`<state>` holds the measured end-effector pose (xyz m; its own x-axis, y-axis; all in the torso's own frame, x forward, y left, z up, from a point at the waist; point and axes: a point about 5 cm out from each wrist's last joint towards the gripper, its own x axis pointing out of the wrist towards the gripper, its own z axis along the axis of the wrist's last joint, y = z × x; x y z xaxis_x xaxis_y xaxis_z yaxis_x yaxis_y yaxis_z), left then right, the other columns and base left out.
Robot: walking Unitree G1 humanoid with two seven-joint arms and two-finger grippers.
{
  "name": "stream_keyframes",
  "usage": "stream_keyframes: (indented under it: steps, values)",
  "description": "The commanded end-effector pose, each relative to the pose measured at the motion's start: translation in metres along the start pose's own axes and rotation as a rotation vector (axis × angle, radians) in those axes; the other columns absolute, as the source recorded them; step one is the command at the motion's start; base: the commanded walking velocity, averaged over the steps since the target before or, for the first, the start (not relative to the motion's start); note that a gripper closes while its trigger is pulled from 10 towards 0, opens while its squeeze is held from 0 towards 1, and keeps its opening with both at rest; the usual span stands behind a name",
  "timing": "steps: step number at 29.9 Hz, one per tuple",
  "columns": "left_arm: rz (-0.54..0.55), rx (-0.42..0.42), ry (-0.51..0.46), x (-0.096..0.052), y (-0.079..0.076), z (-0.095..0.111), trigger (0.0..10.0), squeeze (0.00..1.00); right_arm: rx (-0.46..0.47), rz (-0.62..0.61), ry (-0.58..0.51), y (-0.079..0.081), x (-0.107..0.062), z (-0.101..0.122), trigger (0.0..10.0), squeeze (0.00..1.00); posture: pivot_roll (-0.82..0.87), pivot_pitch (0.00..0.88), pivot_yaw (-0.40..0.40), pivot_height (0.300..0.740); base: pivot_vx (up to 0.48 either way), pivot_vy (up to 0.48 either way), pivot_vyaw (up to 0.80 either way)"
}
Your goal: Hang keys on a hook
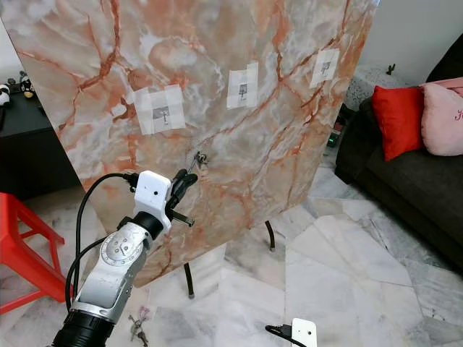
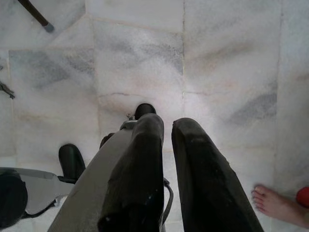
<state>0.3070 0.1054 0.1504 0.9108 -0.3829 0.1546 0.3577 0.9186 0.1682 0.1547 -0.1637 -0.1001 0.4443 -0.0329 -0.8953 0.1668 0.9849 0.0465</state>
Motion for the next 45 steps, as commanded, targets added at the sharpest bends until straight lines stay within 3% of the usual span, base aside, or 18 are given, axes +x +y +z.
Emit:
stream_keyframes:
  steps: [1,18,45]
  values:
    - [-0.012,0.001,-0.008,0.002,-0.004,0.001,10.0,0.00,-0.021,-0.011,-0.009,-0.005,0.000,0.003,10.0,0.00,0.07,0.000,-0.076,0.740,0.255,0.000,0.00]
    - [-0.003,0.001,-0.011,0.002,-0.003,0.000,10.0,0.00,-0.030,-0.013,-0.010,-0.006,0.000,0.003,10.0,0.00,0.08,0.000,-0.084,0.740,0.279,0.000,0.16]
    - [-0.137,-0.023,-0.013,-0.007,-0.019,-0.003,10.0,0.00,-0.060,-0.008,-0.008,-0.006,0.000,0.003,10.0,0.00,0.08,0.000,-0.081,0.740,0.000,0.000,0.00]
